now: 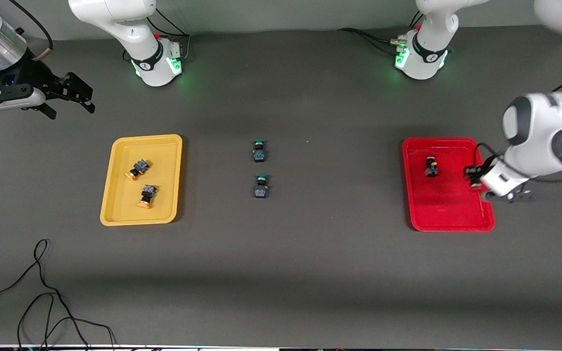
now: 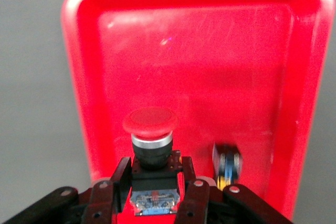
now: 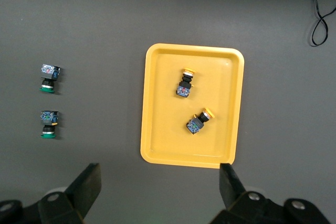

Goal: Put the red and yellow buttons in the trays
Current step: 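Lower the red-cap button into the red tray with the left gripper and release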

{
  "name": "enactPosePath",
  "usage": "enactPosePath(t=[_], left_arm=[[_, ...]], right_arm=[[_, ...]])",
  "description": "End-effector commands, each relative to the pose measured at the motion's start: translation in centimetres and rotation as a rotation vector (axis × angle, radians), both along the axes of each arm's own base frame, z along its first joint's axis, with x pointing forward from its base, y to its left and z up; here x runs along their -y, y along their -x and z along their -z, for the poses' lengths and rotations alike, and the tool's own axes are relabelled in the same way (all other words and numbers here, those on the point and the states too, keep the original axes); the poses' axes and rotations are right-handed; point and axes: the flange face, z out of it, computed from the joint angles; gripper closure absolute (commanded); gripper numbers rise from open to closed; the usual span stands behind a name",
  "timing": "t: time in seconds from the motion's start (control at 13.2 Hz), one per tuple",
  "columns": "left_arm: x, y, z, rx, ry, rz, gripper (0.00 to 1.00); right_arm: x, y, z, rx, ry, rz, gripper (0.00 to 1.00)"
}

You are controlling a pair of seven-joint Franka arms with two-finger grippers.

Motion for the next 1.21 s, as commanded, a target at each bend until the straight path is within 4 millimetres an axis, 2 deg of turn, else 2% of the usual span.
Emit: enactPosePath(t=[0.0, 0.08, 0.38, 0.45, 0.53, 0.6, 0.68, 0.75, 0.83, 1.06, 1.13], left_arm=[[0.1, -1.0, 4.5, 0.022, 0.018, 0.013, 1.00], [0.2, -0.9, 5.1, 0.018, 0.021, 0.012, 1.00], [0.4, -0.9, 5.0, 0.013, 0.019, 0.010, 1.00], [0.5, -0.9, 5.0, 0.010, 0.019, 0.010, 0.94], [0.7, -0.9, 4.9, 0.007, 0.018, 0.010, 0.42], [0.6, -1.0, 4.5, 0.011, 0.017, 0.014, 0.01], [0.8, -1.1, 3.3, 0.018, 0.011, 0.016, 0.00], [1.2, -0.8, 1.4, -0.008, 0.000, 0.018, 0.00], [1.9, -0.8, -1.5, -0.023, -0.016, 0.026, 0.00], [2.5, 1.2, -12.4, 0.017, -0.068, -0.011, 0.00], [3.7, 2.2, -16.2, 0.034, -0.086, 0.003, 0.00]], right_arm=[[0.1, -0.4, -0.6, -0.007, 0.005, -0.026, 0.00], [0.0, -0.5, -0.4, -0.012, 0.006, -0.026, 0.00], [-0.2, -0.8, -0.5, -0.012, 0.006, -0.032, 0.00], [-0.1, -0.8, -0.5, -0.011, 0.006, -0.035, 0.00], [0.0, -1.0, -0.2, -0.017, 0.006, -0.040, 0.00], [0.0, -1.1, 0.0, -0.020, 0.006, -0.040, 0.00], [-0.1, -1.2, 0.1, -0.023, 0.009, -0.040, 0.00], [0.0, -1.5, 0.3, -0.028, 0.012, -0.040, 0.00], [-0.1, -2.1, 0.1, -0.023, 0.013, -0.042, 0.00], [0.1, -2.7, -0.2, -0.018, 0.012, -0.041, 0.00], [0.1, -2.6, 0.0, -0.032, 0.012, -0.043, 0.00]])
